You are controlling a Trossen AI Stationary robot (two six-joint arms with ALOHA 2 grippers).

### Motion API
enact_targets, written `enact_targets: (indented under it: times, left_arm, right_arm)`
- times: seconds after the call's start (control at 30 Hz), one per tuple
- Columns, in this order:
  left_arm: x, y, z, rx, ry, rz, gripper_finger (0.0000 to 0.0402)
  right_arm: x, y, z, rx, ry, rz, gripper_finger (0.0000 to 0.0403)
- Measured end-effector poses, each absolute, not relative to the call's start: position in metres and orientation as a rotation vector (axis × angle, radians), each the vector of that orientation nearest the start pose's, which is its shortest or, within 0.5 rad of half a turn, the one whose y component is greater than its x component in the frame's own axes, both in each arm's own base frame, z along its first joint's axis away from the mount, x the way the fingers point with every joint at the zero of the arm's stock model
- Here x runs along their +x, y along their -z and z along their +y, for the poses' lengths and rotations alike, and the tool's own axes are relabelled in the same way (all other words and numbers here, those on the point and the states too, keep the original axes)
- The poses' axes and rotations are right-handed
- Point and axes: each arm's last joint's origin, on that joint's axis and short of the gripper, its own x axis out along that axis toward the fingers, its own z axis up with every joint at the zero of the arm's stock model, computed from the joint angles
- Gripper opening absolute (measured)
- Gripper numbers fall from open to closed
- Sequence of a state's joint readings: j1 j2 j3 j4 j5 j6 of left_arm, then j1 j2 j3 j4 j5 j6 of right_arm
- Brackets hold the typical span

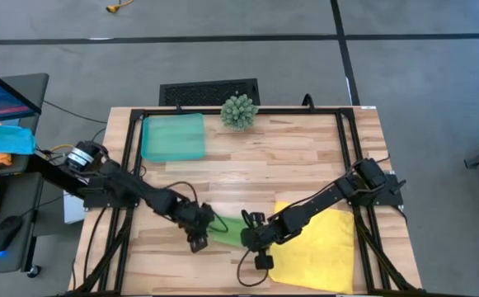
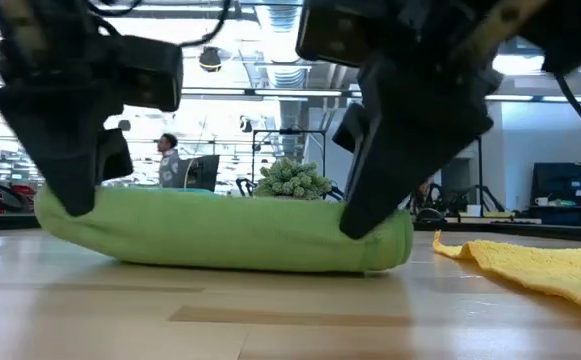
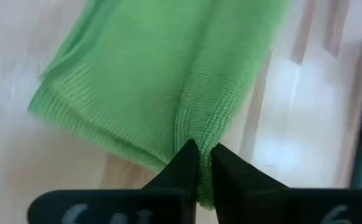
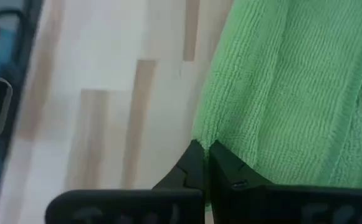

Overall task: Roll microfiber towels into tight, uniform cylinder then place into a basket
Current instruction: Roll the green towel

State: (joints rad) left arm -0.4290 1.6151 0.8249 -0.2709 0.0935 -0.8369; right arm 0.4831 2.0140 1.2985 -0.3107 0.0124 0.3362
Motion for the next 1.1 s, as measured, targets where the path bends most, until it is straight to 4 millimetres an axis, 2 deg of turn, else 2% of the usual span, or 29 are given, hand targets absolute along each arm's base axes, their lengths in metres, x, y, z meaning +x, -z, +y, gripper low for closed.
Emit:
enact_targets:
  times: [0.1,0.23,0.53,0.77,0.87,1.1]
  left_arm:
    - [0.270,-0.152,-0.112,-0.729,-0.042,1.227,0.0014]
    - [0.273,-0.151,-0.090,-0.864,-0.093,1.292,0.0019]
    - [0.281,-0.150,-0.043,-1.152,-0.298,1.287,0.0022]
    - [0.281,-0.144,-0.037,-1.293,-0.477,1.286,0.0022]
    - [0.283,-0.136,-0.038,-1.317,-0.525,1.304,0.0022]
    - [0.290,-0.117,-0.040,-1.369,-0.468,1.385,0.0023]
  right_arm:
    - [0.363,-0.148,0.189,0.107,-0.240,1.058,0.0016]
    - [0.368,-0.151,0.186,0.170,-0.201,1.052,0.0022]
    - [0.375,-0.155,0.177,0.218,-0.172,1.037,0.0015]
    - [0.378,-0.155,0.169,0.202,-0.125,1.027,0.0022]
    - [0.378,-0.155,0.166,0.202,-0.118,1.033,0.0021]
    - [0.375,-0.153,0.165,0.194,-0.107,1.078,0.0045]
